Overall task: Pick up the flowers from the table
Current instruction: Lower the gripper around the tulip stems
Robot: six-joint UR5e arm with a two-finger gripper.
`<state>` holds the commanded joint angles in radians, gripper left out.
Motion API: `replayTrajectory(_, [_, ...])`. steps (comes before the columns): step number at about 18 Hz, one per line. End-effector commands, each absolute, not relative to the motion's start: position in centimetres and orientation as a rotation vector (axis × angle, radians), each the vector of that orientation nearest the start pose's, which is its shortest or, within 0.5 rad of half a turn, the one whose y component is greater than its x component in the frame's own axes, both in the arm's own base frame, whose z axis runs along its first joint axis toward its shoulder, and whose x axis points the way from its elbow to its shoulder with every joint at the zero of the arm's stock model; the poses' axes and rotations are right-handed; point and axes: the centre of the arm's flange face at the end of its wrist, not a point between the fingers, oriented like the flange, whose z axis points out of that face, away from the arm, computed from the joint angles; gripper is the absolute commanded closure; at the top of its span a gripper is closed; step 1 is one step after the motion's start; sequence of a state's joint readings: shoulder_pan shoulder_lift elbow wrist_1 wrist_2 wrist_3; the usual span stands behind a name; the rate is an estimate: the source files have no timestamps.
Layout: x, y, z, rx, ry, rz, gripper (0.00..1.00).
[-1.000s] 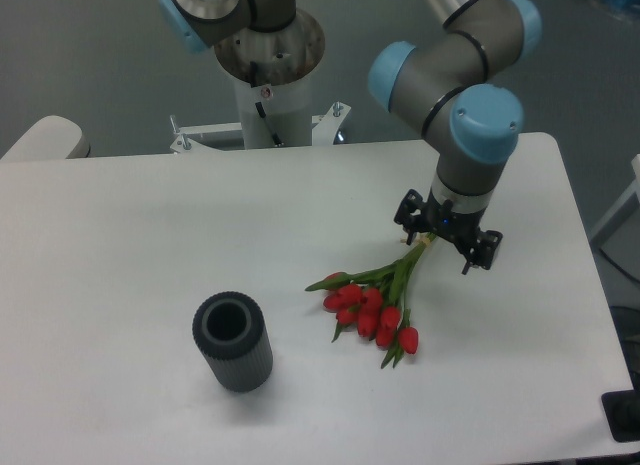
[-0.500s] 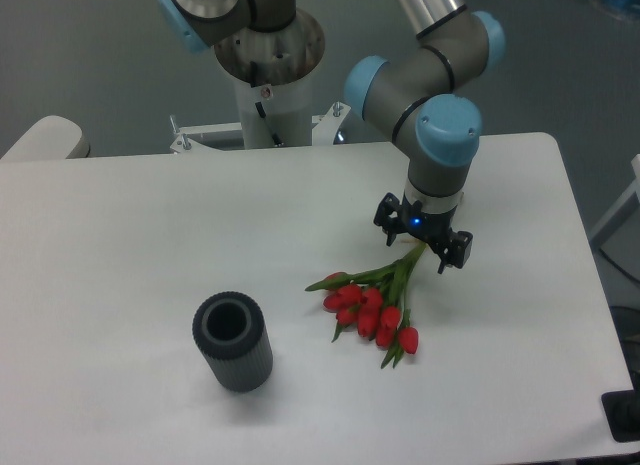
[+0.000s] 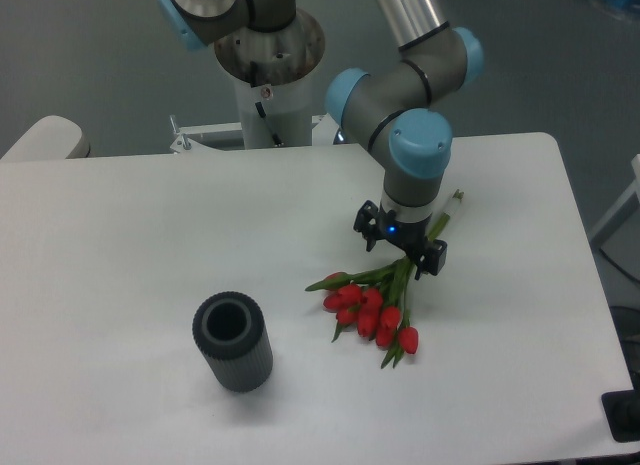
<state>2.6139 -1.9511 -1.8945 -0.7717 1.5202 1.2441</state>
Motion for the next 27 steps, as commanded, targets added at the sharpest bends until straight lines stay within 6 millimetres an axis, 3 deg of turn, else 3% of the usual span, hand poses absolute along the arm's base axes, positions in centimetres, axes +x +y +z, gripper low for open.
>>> replayTrajectory(27, [-42.6,40.2,19.4,-3.056,0.301,0.073,0.00])
